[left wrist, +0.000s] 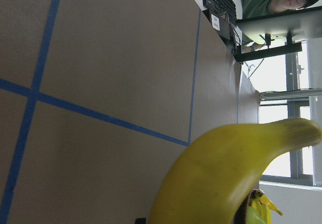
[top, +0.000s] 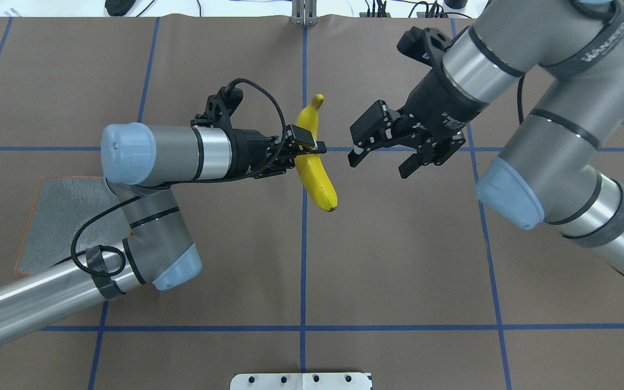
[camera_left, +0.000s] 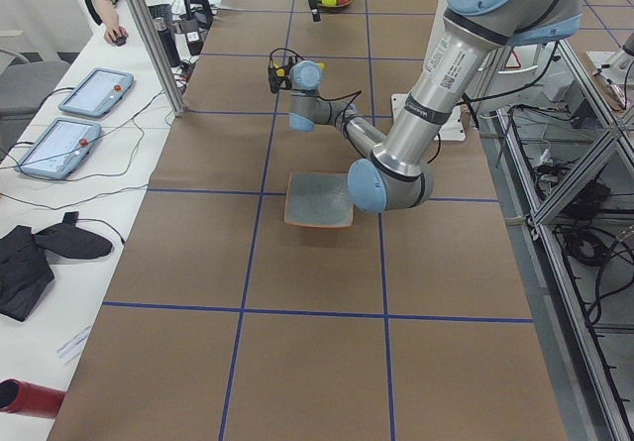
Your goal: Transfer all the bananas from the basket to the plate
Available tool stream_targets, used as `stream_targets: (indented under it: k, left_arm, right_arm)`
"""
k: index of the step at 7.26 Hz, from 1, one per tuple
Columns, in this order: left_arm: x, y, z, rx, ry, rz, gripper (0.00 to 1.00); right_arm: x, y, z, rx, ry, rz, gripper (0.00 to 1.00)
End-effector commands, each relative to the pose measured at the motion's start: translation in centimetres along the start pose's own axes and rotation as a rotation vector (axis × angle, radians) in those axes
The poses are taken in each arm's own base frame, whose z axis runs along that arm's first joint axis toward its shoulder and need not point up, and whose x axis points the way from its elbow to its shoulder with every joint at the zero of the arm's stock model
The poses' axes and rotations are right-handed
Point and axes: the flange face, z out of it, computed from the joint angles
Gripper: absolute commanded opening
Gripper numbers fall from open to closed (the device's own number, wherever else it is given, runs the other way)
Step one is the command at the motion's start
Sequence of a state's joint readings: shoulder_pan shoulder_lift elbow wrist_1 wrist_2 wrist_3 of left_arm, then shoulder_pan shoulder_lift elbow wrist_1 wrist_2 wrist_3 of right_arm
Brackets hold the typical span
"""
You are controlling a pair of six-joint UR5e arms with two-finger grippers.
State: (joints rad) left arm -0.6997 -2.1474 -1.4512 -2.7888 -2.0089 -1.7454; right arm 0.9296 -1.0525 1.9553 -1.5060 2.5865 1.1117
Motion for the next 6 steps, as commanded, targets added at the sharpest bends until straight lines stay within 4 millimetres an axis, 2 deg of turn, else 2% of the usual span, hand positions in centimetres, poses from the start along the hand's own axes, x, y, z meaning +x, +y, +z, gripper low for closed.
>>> stream_targets:
  k: [1, 2, 3, 4, 5, 6]
  left_arm:
    - [-7.7, -4.8, -7.1, -0.053, -0.128, 0.07, 0.0]
    - [-9.3, -7.7, -11.7, -0.079, -0.156, 0.07, 0.0]
    - [-12.4, -8.9, -15.6, -0.093, -0.192, 0.088, 0.0]
    - [-17.4, -7.4, -19.0, -0.1, -0.242, 0.13, 0.0]
    - [-19.9, -5.6, -21.8, -0.09, -0.272, 0.109, 0.0]
    - [-22.2, -4.1, -23.9, -0.088, -0.301, 0.081, 0.0]
  right_arm:
    - [2.5, -1.6, -1.2, 0.141, 0.072, 0.022, 0.99]
    - [3.7, -2.2, -1.1, 0.191, 0.108, 0.033, 0.99]
    - [5.1, -2.7, -0.9, 0.235, 0.153, 0.005, 0.99]
    - [6.9, -3.0, -0.5, 0.229, 0.18, -0.013, 0.99]
    - [8.3, -3.2, -0.4, 0.24, 0.207, -0.014, 0.99]
    - [8.6, -3.3, -0.1, 0.238, 0.214, -0.01, 0.99]
